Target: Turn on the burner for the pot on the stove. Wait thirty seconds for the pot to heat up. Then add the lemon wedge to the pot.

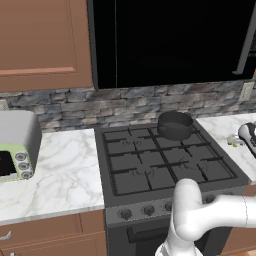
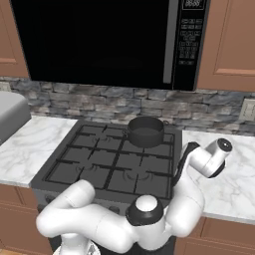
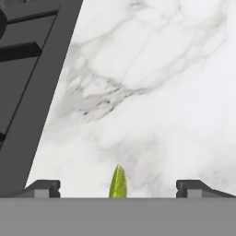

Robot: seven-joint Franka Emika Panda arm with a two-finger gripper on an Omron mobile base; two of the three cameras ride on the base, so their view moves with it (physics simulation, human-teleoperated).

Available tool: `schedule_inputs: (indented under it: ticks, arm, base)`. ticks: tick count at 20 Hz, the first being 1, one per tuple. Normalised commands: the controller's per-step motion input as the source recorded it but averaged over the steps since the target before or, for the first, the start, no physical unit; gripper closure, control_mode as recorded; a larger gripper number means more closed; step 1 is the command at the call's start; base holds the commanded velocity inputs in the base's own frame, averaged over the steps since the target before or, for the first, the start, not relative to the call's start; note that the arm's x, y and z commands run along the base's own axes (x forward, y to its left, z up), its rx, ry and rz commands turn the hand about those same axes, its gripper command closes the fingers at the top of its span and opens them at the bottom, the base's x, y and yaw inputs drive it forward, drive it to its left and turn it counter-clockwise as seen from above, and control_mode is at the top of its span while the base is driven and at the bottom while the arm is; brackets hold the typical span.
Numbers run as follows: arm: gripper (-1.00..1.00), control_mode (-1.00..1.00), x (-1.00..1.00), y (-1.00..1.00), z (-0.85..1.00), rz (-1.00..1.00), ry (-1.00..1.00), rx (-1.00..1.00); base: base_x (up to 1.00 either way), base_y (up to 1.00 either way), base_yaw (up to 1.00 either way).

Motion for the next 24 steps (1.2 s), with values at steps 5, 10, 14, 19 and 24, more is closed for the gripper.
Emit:
schedule_inputs:
  ticks: [5, 10, 14, 19, 24]
  arm:
    - [-1.0, -1.0, -0.25, 0.02, -0.36, -0.06, 0.15, 0.0]
    - [-1.0, -1.0, 0.0, 0.0, -0.3, -0.01, 0.01, 0.0]
    - [-1.0, -1.0, 0.0, 0.0, -0.49, 0.0, 0.0, -0.01]
    - [1.0, -1.0, -0.13, 0.0, -0.71, 0.0, 0.04, 0.0]
    - [1.0, -1.0, -0.07, 0.05, -0.71, 0.0, 0.04, 0.0]
  base:
    - [0.0, 0.0, 0.0]
    - [0.0, 0.0, 0.0]
    - [0.0, 0.0, 0.0]
    - [0.0, 0.0, 0.0]
    - [0.0, 0.0, 0.0]
